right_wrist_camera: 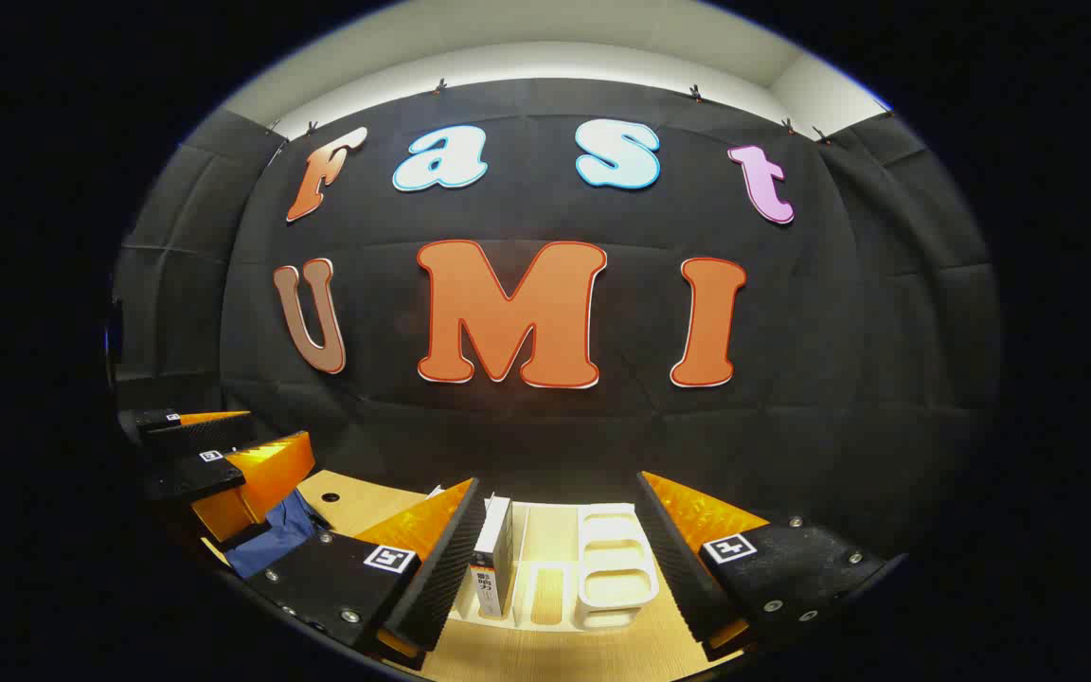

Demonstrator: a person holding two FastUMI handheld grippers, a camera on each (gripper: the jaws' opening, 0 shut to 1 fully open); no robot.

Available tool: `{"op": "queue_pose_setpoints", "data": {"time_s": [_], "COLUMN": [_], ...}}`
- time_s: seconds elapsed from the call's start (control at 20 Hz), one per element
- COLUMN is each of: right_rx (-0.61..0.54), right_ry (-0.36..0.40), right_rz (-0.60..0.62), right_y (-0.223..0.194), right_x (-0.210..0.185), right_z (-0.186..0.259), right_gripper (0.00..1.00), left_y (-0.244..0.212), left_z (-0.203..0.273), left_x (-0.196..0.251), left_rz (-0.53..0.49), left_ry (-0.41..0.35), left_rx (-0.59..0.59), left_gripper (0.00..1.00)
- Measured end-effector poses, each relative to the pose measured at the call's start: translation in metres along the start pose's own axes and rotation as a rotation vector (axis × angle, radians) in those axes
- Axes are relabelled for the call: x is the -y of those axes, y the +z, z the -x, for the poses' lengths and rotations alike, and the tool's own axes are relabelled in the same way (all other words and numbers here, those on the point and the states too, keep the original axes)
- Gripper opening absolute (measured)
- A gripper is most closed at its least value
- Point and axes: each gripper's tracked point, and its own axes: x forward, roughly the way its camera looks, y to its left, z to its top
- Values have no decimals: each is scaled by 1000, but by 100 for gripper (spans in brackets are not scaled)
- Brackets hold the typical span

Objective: Open the schoolbag, grab two books from the bookshelf and put them into the schoolbag.

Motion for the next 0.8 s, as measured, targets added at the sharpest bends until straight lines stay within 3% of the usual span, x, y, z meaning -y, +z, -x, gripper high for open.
{"op": "queue_pose_setpoints", "data": {"time_s": [0.8], "right_rx": [-32], "right_ry": [-14], "right_rz": [2], "right_y": [-12], "right_x": [5], "right_z": [0], "right_gripper": [94], "left_y": [-14], "left_z": [4], "left_x": [-5], "left_rz": [7], "left_ry": [14], "left_rx": [-19], "left_gripper": [95]}}
